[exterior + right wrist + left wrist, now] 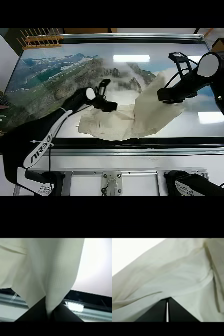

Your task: Fold the clothes and pants, and hang the long-sleeved shirts on hangers.

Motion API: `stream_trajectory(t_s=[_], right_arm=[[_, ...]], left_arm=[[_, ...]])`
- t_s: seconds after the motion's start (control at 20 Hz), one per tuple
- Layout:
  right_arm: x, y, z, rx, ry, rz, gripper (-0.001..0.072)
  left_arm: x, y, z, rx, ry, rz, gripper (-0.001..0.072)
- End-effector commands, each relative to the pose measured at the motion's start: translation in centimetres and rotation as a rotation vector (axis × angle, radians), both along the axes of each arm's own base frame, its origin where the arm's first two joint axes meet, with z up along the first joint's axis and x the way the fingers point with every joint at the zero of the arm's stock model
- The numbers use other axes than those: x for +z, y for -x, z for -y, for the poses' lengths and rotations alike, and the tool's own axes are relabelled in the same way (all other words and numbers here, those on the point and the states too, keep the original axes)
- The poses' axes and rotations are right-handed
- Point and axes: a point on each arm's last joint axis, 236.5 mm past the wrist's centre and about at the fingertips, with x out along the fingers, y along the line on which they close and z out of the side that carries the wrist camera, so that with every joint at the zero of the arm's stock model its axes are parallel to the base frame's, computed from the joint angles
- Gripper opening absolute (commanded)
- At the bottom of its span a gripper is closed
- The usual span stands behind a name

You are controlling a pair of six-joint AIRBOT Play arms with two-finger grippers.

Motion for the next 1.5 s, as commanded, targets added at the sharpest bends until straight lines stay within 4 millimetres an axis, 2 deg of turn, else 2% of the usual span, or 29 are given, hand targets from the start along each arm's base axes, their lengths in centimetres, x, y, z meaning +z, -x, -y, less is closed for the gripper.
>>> stream_trajectory(t_s=[0.0,0.2,0.35,0.5,0.65,0.85,0.9,0.95,1.0,1.05,1.15,1.25,1.3,1.35,1.45], right_arm=[[0.4,0.3,-2.9,0.037,-0.01,0.017,0.0014],[0.0,0.3,-8.8,0.083,-0.056,0.048,0.0014],[-0.8,0.3,-14.8,0.112,-0.117,0.078,0.0014],[-1.9,0.9,-21.9,0.126,-0.237,0.091,0.0015],[-4.0,1.9,-28.0,0.138,-0.34,0.064,0.0015],[-7.9,2.7,-34.6,0.16,-0.45,0.035,0.0016],[-8.6,2.8,-36.2,0.156,-0.488,0.028,0.0036],[-9.2,3.2,-37.9,0.156,-0.534,0.017,0.0229],[-9.3,3.5,-39.3,0.159,-0.585,0.007,0.0474],[-8.8,3.9,-40.7,0.164,-0.647,-0.006,0.0574],[-6.6,3.7,-41.7,0.187,-0.724,0.031,0.0574],[-4.4,3.3,-40.2,0.246,-0.715,0.092,0.0574],[-3.8,3.1,-38.9,0.272,-0.692,0.106,0.0574],[-3.8,2.6,-36.6,0.28,-0.647,0.11,0.0574],[-5.0,1.5,-30.6,0.232,-0.543,0.085,0.0574]], left_arm=[[3.0,-2.8,-6.3,0.067,-0.061,0.069,0.0016],[6.5,-5.3,-11.4,0.181,-0.048,0.134,0.0016],[8.8,-6.2,-14.8,0.241,-0.045,0.175,0.0016],[10.5,-6.3,-17.5,0.269,-0.051,0.202,0.0016],[11.7,-6.2,-19.8,0.312,-0.053,0.211,0.0016],[13.3,-6.3,-21.9,0.357,-0.052,0.236,0.0016],[13.7,-6.3,-22.3,0.366,-0.051,0.245,0.0016],[14.2,-6.2,-22.6,0.373,-0.051,0.256,0.0016],[14.7,-6.2,-23.0,0.381,-0.05,0.267,0.0016],[15.2,-6.1,-23.4,0.392,-0.049,0.277,0.0016],[16.2,-5.7,-24.3,0.407,-0.05,0.292,0.0016],[17.0,-4.7,-24.8,0.416,-0.05,0.301,0.0016],[16.7,-3.9,-24.7,0.422,-0.048,0.305,0.0016],[16.1,-2.8,-24.3,0.421,-0.043,0.297,0.0016],[13.6,0.2,-23.0,0.395,-0.047,0.253,0.0016]])
